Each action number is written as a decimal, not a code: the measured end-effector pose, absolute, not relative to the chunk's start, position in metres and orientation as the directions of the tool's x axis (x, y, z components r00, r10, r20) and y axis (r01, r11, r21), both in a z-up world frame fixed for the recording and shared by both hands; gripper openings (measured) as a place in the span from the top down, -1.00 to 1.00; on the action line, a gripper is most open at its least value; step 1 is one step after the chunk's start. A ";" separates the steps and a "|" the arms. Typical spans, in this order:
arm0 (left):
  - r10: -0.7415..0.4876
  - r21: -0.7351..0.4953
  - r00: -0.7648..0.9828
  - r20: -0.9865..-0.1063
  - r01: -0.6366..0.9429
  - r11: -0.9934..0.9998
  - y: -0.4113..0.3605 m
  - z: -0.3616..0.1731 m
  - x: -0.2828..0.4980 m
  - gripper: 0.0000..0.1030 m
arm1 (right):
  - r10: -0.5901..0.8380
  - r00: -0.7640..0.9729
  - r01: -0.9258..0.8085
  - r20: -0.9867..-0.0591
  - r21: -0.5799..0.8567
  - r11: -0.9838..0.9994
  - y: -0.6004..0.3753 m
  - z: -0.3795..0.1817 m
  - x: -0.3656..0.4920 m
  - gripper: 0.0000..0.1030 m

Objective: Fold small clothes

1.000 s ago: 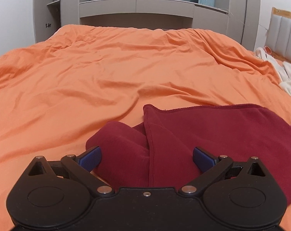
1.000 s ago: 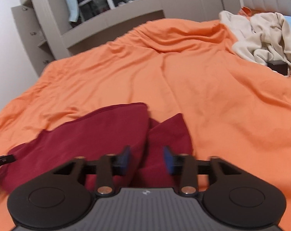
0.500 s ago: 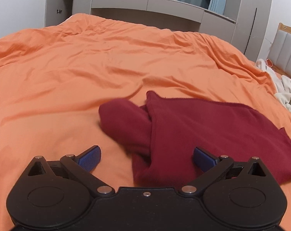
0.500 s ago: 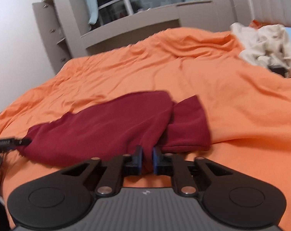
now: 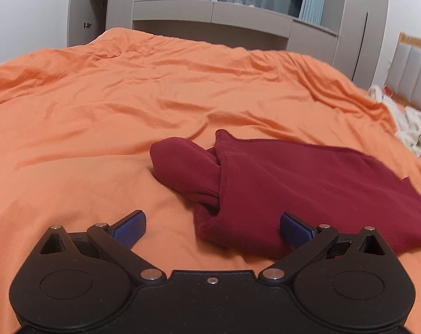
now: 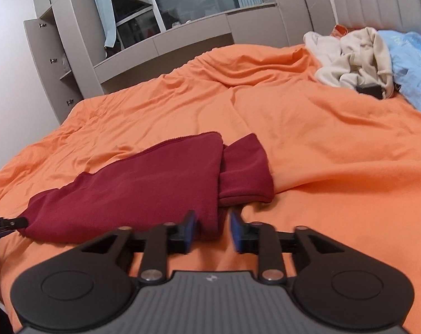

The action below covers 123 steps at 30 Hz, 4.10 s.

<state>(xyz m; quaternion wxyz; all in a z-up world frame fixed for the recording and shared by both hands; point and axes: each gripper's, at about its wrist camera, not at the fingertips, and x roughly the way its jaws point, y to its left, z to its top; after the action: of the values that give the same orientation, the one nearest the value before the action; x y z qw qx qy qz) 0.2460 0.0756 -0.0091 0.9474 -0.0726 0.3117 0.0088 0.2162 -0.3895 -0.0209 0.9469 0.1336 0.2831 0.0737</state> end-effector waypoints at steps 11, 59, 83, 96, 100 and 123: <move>-0.185 -0.345 0.814 -0.550 -0.019 0.939 0.079 -0.008 0.220 -0.99 | 0.162 0.861 -0.095 -0.483 0.160 0.983 -0.367 -0.014 0.213 -1.00; -0.288 -0.555 0.826 -0.484 -0.035 0.831 0.075 -0.028 0.234 -0.99 | 0.294 0.841 -0.424 -0.455 -0.217 0.879 -0.202 -0.049 0.272 -1.00; -0.141 -0.441 0.824 -0.549 -0.142 0.886 0.059 -0.029 0.274 -0.99 | 0.307 0.827 -0.434 -0.472 -0.186 0.881 -0.208 -0.050 0.275 -1.00; -0.154 -0.500 0.829 -0.538 -0.166 0.850 0.070 -0.033 0.283 -0.98 | 0.306 0.827 -0.433 -0.472 -0.187 0.882 -0.207 -0.050 0.276 -1.00; -0.142 -0.500 0.832 -0.536 -0.178 0.847 0.070 -0.032 0.282 -0.87 | 0.306 0.827 -0.433 -0.472 -0.187 0.882 -0.207 -0.050 0.275 -1.00; -0.040 -0.409 0.863 -0.504 -0.197 0.891 0.054 -0.007 0.312 0.61 | 0.186 0.851 -0.289 -0.491 -0.142 0.947 -0.262 -0.014 0.288 -1.00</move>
<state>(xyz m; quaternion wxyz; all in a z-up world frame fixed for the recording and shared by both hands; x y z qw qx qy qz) 0.3119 0.0539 -0.0066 0.9375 -0.2296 0.2583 0.0419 0.2878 -0.2618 -0.0139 0.9563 -0.1057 0.2428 0.1243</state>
